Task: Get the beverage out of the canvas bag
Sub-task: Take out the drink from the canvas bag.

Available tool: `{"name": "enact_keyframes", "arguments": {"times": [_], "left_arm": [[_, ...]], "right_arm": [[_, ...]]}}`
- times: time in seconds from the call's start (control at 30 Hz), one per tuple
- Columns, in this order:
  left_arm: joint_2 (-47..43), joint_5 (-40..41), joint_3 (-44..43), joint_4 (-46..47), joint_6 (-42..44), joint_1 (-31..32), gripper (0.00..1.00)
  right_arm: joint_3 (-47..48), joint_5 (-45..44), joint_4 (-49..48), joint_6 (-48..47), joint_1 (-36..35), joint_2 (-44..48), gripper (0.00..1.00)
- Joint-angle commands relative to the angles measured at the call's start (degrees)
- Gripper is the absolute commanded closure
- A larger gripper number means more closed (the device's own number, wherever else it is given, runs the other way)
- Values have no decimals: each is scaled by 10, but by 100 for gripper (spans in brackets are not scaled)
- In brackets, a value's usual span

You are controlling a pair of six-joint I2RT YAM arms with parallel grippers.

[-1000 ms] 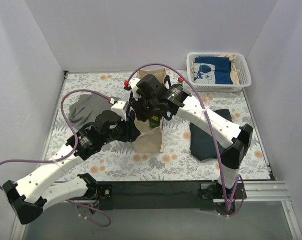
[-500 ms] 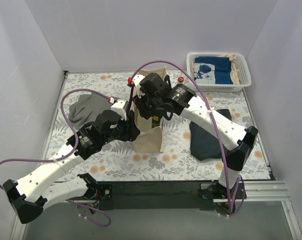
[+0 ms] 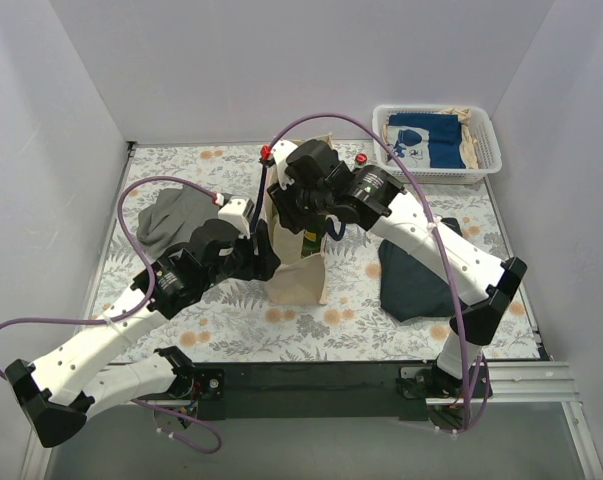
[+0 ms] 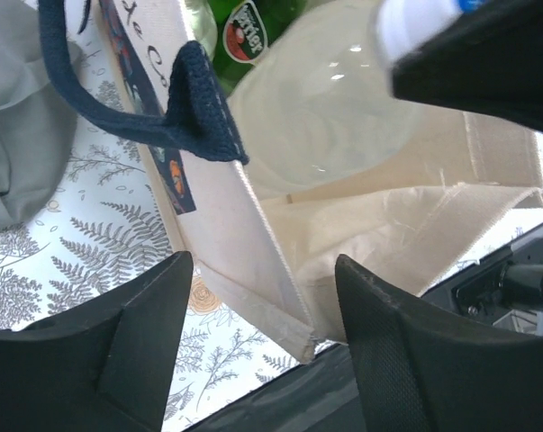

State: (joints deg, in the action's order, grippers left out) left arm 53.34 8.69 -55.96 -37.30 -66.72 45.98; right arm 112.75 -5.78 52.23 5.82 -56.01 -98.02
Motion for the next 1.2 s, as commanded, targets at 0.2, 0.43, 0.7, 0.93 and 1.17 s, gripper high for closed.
{"name": "enact_keyframes", "arguments": {"times": [0.2, 0.43, 0.7, 0.93, 1.17], "left_arm": [[-6, 42, -28, -16, -7, 2, 30], [-10, 41, -36, 18, -3, 2, 24], [-9, 23, -50, 57, -4, 2, 23], [-5, 34, -59, 68, 2, 2, 23], [-7, 42, -53, 69, 4, 2, 23]], "right_arm": [[62, -3, -75, 2, -4, 70, 99], [64, -28, -78, -4, -3, 84, 99], [74, -49, -78, -13, -4, 92, 99], [97, -82, -78, -24, -4, 91, 99], [121, -99, -80, -34, -2, 85, 99]]}}
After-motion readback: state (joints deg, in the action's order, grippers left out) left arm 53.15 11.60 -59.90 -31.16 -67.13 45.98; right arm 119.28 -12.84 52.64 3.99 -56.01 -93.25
